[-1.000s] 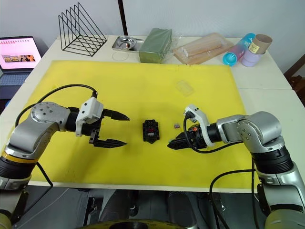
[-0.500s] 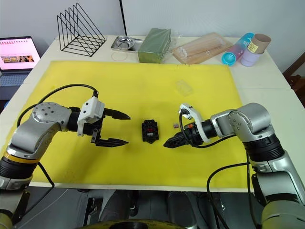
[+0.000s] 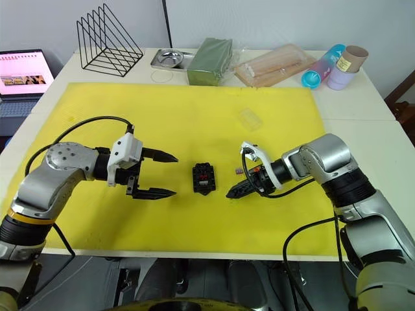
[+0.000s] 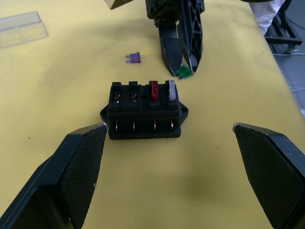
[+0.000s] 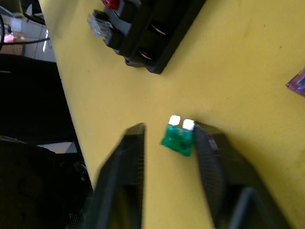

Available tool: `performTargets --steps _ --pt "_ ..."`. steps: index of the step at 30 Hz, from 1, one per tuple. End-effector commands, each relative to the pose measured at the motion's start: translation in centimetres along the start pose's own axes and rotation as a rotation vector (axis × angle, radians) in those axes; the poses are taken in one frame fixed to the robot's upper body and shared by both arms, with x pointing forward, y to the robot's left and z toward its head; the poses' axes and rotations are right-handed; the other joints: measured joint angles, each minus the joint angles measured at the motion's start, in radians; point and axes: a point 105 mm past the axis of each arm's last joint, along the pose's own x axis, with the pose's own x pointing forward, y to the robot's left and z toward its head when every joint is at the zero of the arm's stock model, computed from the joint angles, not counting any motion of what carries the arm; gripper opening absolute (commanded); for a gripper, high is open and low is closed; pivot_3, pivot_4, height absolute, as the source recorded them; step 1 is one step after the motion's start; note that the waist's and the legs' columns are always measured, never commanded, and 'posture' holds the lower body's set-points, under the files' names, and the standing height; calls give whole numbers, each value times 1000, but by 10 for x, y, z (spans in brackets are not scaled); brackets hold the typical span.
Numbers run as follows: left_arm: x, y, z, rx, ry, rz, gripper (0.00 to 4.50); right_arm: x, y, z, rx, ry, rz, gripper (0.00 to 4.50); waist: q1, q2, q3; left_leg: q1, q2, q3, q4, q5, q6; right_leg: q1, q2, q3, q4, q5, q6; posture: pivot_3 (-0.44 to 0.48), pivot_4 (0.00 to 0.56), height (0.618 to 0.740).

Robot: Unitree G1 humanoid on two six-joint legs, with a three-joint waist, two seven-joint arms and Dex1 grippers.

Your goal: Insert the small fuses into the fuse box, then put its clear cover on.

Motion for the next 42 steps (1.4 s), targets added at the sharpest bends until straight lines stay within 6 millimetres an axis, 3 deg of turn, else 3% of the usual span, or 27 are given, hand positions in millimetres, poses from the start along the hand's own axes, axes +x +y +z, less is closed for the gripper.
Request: performTargets --steps 1,8,13,22,32,35,42 --pt "-1 0 10 56 -17 11 4500 0 3 4 -18 6 23 1011 0 0 0 0 0 0 0 0 0 0 0 0 0 0 0 0 150 740" --pt "1 0 10 60 -22 13 4500 -4 -1 6 -17 -1 11 1011 1 0 0 0 0 0 0 0 0 0 0 0 0 0 0 0 150 740" --pt "3 1 11 67 -28 13 4500 -7 -2 5 -14 -6 4 42 2 0 0 0 0 0 0 0 0 0 0 0 0 0 0 0 150 740" --pt "4 1 11 68 -33 17 4500 -16 -1 2 35 -71 -1 42 4 0 0 0 0 0 0 0 0 0 -1 0 0 0 0 0 150 740" --pt "2 1 10 59 -39 37 4500 -37 16 -2 117 -402 17 42 4 0 0 0 0 -1 0 0 0 0 0 0 0 0 0 0 150 740" --pt "2 2 10 58 -41 39 4500 -35 15 -5 135 -446 -7 42 3 0 0 0 0 -1 0 0 0 1 0 1 0 0 0 0 150 740" --pt "8 3 13 57 -60 28 4500 -15 16 -12 231 -738 -160 42 0 1 0 -1 1 -2 -2 0 0 -1 1 1 1 0 0 0 150 740"
